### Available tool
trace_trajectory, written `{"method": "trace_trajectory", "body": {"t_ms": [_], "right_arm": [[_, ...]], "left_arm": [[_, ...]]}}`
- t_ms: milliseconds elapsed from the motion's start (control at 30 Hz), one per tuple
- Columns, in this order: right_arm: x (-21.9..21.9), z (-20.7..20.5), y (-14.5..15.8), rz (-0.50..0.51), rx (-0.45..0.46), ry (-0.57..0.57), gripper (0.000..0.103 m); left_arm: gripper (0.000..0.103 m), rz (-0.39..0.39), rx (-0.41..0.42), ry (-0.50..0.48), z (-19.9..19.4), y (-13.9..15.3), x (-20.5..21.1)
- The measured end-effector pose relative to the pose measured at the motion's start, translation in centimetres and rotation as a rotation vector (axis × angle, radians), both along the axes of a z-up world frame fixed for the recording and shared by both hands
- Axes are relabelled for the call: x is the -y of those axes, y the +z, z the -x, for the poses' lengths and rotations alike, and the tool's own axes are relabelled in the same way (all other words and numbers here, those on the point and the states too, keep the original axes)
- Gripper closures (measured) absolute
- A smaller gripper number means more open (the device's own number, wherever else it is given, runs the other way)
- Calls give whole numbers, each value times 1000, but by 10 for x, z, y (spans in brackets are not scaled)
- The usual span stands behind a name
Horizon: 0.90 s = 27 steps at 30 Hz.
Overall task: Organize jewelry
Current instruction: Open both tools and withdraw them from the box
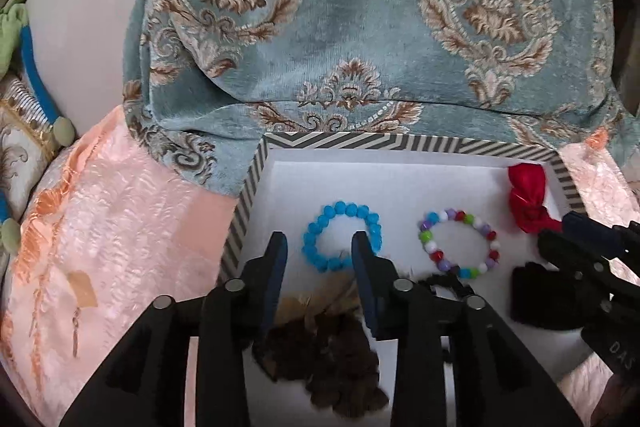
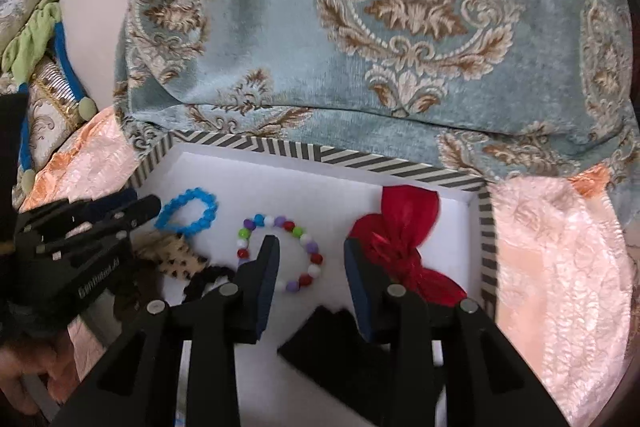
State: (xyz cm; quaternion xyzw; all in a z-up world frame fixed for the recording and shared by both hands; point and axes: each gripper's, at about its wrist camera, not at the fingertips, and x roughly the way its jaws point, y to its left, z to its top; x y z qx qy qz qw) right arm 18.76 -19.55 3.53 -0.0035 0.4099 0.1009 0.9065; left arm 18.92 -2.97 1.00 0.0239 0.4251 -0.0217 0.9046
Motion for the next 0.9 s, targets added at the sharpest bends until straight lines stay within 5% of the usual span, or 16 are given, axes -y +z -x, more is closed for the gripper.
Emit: {"method": "trace_trajectory", "body": {"t_ms": [333,533,600,667,900], "right_arm": [[24,116,22,-94,107,-7,68],[31,170,-33,-132,55,0,68],[33,172,-67,-111,-77,-38,68],[30,174,-63,-86,-18,-25,68],[22,167,-66,-41,-25,-13,65]], "left_arm": [[86,93,49,13,81,19,-46],[86,133,-21,-48,129,-18,-29],[86,136,-52,-74,131,-26,-15],[86,120,-40,-106,132,-26,-2],[86,148,-76,-104,122,-37,9]]}}
